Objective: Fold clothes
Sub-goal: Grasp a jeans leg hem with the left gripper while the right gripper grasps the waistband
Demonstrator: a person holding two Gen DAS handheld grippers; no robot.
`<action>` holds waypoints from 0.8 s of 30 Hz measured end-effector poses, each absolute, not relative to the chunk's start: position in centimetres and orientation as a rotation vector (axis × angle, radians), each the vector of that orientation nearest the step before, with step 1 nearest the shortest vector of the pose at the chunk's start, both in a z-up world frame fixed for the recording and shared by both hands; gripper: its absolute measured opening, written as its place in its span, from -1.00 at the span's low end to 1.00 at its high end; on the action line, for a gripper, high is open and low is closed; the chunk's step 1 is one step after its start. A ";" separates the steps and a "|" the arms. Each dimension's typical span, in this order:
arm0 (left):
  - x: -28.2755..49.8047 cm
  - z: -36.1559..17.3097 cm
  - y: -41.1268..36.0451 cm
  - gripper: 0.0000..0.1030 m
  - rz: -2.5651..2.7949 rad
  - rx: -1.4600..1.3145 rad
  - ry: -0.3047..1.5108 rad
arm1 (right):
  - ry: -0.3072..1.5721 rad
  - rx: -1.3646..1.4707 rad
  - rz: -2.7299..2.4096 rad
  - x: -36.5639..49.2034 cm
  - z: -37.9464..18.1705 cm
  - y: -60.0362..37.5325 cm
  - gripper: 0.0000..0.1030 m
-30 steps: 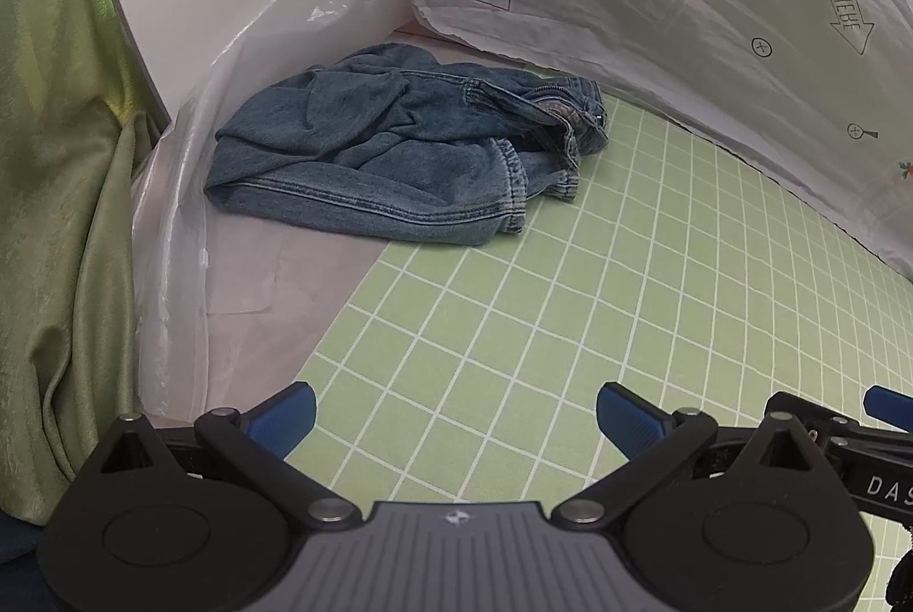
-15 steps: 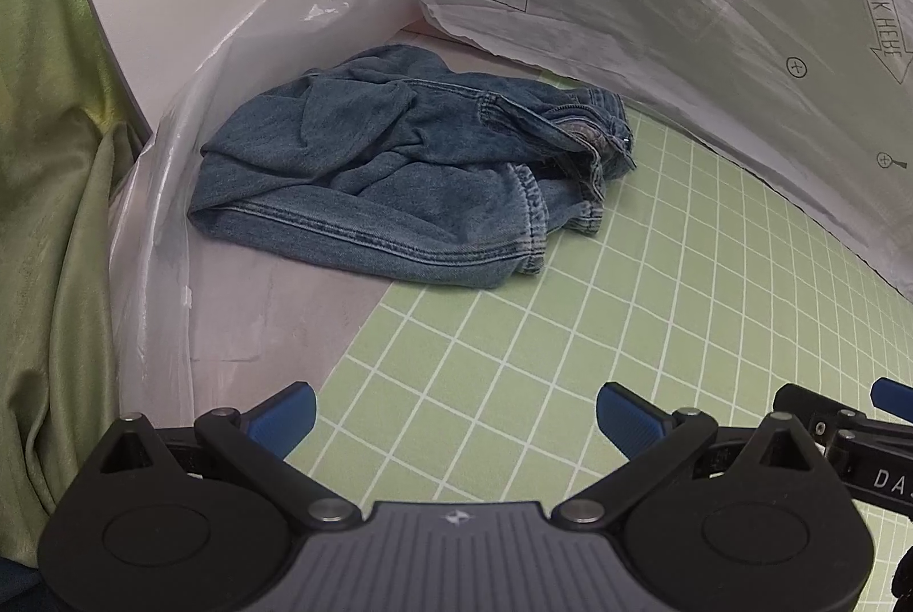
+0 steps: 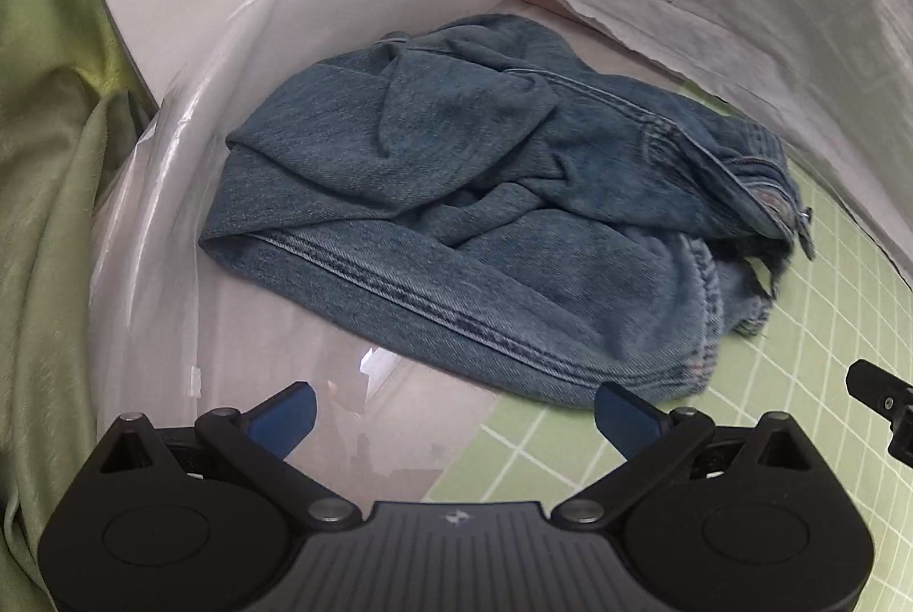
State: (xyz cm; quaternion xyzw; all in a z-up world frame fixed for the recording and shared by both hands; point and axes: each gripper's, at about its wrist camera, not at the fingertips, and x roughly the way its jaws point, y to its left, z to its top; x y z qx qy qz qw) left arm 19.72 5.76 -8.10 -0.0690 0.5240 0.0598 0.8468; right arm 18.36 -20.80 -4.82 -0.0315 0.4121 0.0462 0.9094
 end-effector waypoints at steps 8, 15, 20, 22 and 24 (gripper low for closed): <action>24.0 -11.5 7.5 0.73 0.197 -0.202 1.162 | 0.879 -0.164 0.142 24.6 -9.4 -17.6 0.58; 24.4 -12.2 7.9 0.40 0.205 -0.284 1.118 | 0.841 -0.086 0.220 26.9 -10.2 -16.9 -0.34; 23.9 -11.8 7.8 -0.33 0.171 -0.308 1.091 | 0.777 -0.074 0.235 25.8 -9.7 -17.4 -0.83; 23.6 -11.5 7.9 -0.49 0.156 -0.326 1.089 | 0.769 -0.055 0.221 25.3 -9.4 -18.1 -0.83; 23.1 -11.1 7.8 -0.63 0.137 -0.331 1.086 | 0.765 -0.056 0.194 24.7 -9.1 -19.0 -0.84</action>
